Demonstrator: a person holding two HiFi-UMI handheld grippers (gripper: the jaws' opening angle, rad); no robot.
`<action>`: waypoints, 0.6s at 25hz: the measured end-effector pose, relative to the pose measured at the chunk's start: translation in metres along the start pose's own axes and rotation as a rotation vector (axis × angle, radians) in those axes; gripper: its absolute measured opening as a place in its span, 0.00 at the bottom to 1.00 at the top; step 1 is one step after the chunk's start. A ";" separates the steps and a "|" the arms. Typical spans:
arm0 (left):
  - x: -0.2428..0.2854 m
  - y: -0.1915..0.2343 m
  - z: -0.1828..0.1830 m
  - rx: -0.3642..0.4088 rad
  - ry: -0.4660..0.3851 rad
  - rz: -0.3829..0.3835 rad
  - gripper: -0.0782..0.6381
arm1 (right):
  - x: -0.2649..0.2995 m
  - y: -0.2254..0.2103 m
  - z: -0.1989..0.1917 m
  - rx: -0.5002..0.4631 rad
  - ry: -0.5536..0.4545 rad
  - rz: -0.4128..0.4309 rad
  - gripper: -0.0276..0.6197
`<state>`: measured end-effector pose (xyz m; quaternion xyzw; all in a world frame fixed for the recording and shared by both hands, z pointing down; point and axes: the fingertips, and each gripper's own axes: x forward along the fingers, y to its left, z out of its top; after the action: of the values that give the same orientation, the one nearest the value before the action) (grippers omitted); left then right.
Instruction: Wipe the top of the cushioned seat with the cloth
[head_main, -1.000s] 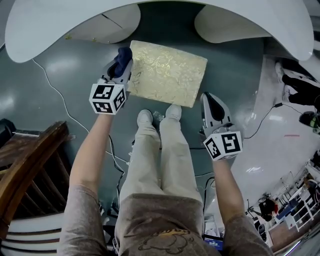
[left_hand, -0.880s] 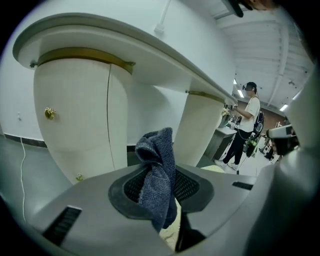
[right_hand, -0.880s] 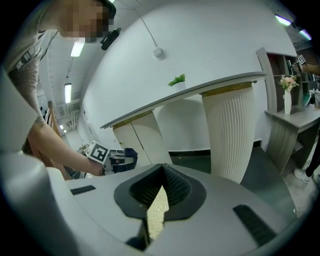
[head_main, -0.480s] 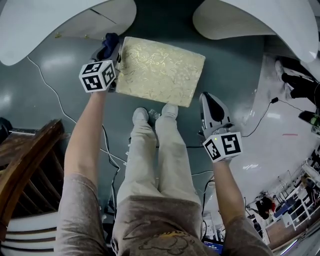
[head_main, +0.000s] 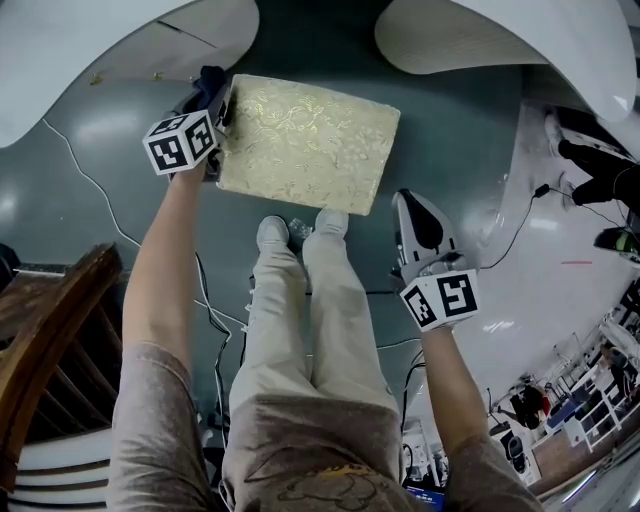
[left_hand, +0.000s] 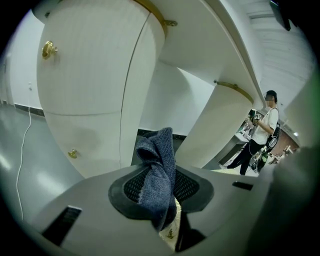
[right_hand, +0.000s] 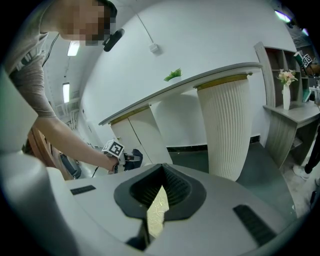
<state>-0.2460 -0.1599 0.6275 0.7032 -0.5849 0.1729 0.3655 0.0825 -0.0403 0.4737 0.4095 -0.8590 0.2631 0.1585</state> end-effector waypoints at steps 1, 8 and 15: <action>0.002 -0.001 -0.002 -0.003 0.005 -0.001 0.25 | 0.000 -0.001 0.000 0.002 0.002 -0.001 0.05; 0.013 -0.017 -0.011 -0.001 0.050 -0.020 0.25 | 0.000 -0.006 0.000 0.005 0.008 0.001 0.05; 0.021 -0.030 -0.009 -0.006 0.057 -0.015 0.25 | -0.003 -0.010 0.000 0.021 0.004 -0.013 0.05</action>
<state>-0.2107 -0.1671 0.6385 0.7012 -0.5697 0.1885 0.3851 0.0924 -0.0437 0.4759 0.4161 -0.8532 0.2721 0.1578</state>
